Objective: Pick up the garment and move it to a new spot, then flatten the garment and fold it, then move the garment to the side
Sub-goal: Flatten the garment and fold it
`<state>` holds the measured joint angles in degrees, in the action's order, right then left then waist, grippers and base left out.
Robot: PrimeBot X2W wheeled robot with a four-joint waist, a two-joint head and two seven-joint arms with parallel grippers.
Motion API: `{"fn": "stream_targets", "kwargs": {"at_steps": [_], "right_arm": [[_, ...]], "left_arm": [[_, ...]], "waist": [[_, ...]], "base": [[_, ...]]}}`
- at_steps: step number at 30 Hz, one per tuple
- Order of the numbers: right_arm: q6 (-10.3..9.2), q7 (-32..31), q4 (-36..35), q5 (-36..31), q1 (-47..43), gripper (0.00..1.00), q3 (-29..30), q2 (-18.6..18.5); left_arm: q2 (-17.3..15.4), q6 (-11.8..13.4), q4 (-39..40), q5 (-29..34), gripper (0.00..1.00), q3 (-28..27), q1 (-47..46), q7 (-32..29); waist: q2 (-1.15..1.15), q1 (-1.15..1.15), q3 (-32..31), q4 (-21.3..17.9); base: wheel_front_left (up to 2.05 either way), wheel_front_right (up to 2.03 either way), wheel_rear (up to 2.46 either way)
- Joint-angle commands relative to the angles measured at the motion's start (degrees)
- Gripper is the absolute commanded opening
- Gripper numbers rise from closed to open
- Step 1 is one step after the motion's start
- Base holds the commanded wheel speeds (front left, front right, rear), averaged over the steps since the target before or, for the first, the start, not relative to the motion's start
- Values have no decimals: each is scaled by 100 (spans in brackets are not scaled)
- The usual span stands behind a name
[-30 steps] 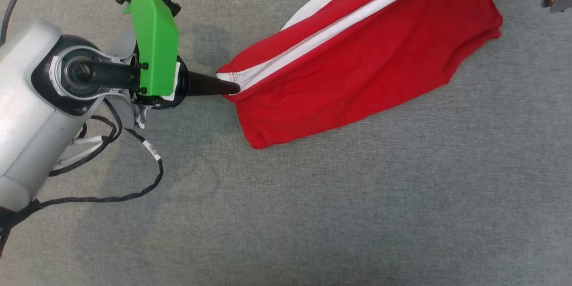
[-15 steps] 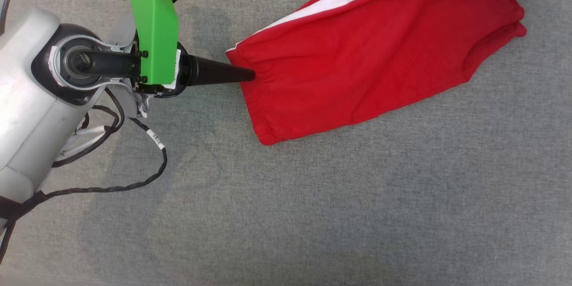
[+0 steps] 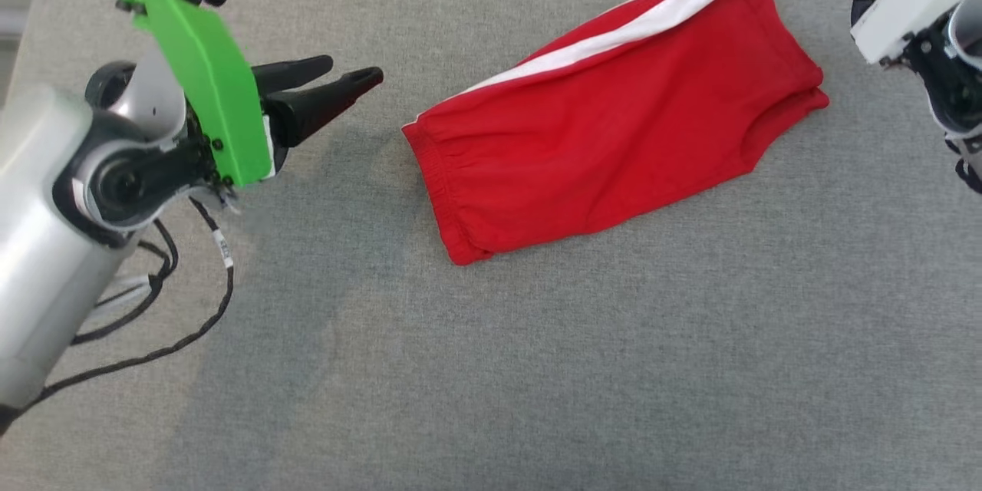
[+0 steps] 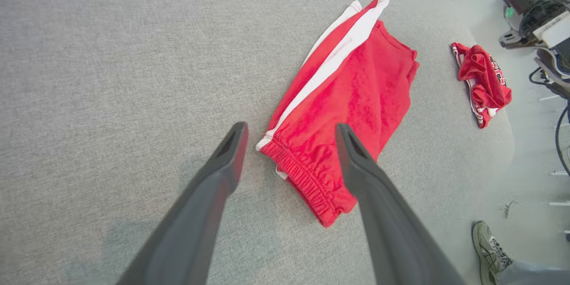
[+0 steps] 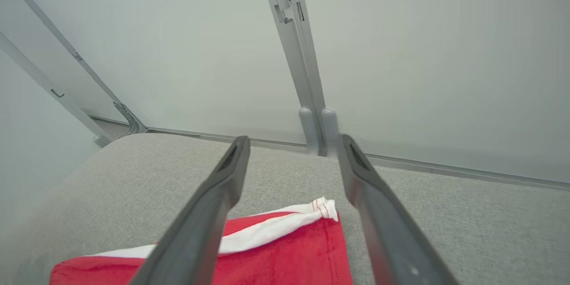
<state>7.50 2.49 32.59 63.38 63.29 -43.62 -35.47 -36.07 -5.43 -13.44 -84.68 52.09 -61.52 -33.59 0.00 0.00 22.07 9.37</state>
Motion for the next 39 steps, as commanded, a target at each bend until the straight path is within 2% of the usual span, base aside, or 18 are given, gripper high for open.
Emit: {"fn": "stream_targets", "kwargs": {"at_steps": [1, 4, 8, 12, 15, 18, 23, 27, 30, 32, 36, 39], "right_arm": [[-1, 307, 75, -26, -226, 100, 28, -27], [-1, 773, 202, 104, -600, 100, 48, 41], [-1, 1013, 445, 162, -926, 100, 42, 39], [-1, 1127, 719, 127, -1143, 100, 8, 96], [-1, 1146, 939, 161, -1223, 100, -15, 94], [-1, 1028, 1195, 230, -1230, 100, -75, 103], [-1, 603, 1568, 379, -1026, 100, -197, 63], [-1, 282, 1872, 512, -887, 100, -261, 8], [-1, 54, 2042, 608, -812, 100, -301, -4], [-1, -143, 2158, 742, -800, 100, -310, 10], [0, -549, 2193, 965, -901, 100, -394, 79], [0, -742, 2054, 1135, -1030, 100, -454, 124]], "left_arm": [[-85, -33, 69, 261, 100, -70, 204, 425], [-170, 169, 153, 834, 100, -229, 622, 1621], [-259, 464, 296, 1512, 100, -339, 1156, 2952], [-144, 786, 370, 1809, 100, -475, 1785, 4031], [-28, 972, 454, 1905, 100, -553, 2188, 4563], [199, 1032, 565, 1810, 100, -737, 2654, 4797], [641, 1022, 777, 2072, 100, -1165, 3205, 4884], [1154, 1043, 987, 2949, 100, -1827, 3582, 4880], [1582, 954, 1138, 3685, 100, -2287, 3957, 4880], [1898, 848, 1164, 4169, 100, -2558, 4220, 4881], [2305, 651, 1033, 4876, 100, -2951, 4597, 4881], [2574, 462, 894, 5117, 100, -3184, 4787, 4881]], "waist": [[0, 0, -398, -71], [0, 0, -515, -77], [0, 0, -595, -39], [0, 0, -618, 58], [0, 0, -594, 177], [0, 0, -509, 322], [0, 0, -257, 589], [0, 0, -77, 823], [0, 0, -4, 938], [0, 0, 5, 1021], [0, 0, -52, 1117], [0, 0, -113, 1150]], "base": [[0, 0, 0], [0, 0, 0], [0, 0, 0], [0, 0, 0], [0, 0, 0], [0, 0, 0], [0, 0, 0], [0, 0, 0], [0, 0, 0], [0, 0, 0], [0, 0, 0], [0, 0, 0]]}}
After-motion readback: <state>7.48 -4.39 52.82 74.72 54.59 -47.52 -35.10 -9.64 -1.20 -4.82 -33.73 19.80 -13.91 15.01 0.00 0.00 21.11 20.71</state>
